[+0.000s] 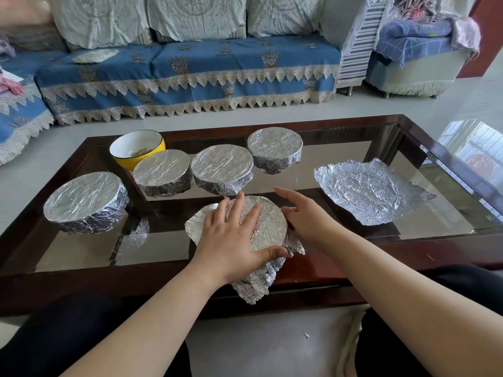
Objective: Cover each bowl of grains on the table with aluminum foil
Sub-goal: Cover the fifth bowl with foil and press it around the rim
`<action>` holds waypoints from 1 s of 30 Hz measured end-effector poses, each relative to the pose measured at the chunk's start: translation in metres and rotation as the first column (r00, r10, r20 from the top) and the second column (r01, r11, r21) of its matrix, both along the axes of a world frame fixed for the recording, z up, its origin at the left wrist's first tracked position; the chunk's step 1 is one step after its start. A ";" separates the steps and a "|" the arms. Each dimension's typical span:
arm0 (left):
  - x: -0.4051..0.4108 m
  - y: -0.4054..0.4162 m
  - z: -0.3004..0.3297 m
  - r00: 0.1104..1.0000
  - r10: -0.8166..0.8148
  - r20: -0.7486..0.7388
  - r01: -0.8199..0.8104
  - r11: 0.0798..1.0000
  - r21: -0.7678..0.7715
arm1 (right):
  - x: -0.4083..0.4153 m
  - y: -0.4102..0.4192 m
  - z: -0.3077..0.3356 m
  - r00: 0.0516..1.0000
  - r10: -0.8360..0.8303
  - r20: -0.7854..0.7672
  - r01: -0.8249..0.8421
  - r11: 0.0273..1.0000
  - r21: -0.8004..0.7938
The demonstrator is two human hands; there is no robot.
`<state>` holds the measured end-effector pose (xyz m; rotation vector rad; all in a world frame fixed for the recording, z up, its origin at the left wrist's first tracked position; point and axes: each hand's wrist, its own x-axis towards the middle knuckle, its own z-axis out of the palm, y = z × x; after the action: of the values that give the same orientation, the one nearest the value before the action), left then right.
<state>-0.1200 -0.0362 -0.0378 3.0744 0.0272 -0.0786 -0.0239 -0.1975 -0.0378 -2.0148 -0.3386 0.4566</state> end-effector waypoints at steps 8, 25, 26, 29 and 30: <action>0.000 0.001 0.001 1.000 -0.016 -0.021 0.016 1.000 -0.001 | 0.024 0.008 0.014 0.901 0.352 0.252 -0.269 0.911 -0.312; 0.001 0.001 -0.001 1.000 -0.022 -0.011 0.022 0.999 0.027 | 0.032 0.011 -0.004 0.823 0.339 0.455 -0.203 0.925 -0.322; 0.001 0.001 -0.001 1.000 -0.023 -0.011 0.023 0.999 0.028 | 0.032 0.010 -0.003 0.838 0.342 0.425 -0.211 0.922 -0.326; 0.001 0.001 -0.001 1.000 -0.016 -0.010 0.017 1.000 0.022 | 0.032 0.009 -0.003 0.881 0.329 0.341 -0.245 0.932 -0.267; 0.001 0.000 -0.001 1.000 -0.013 -0.011 0.013 1.000 0.021 | 0.031 0.008 -0.002 0.903 0.302 0.304 -0.244 0.946 -0.215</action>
<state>-0.1194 -0.0360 -0.0387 3.0957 0.0087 -0.0959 0.0068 -0.1891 -0.0399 -2.2261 -0.8267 0.3214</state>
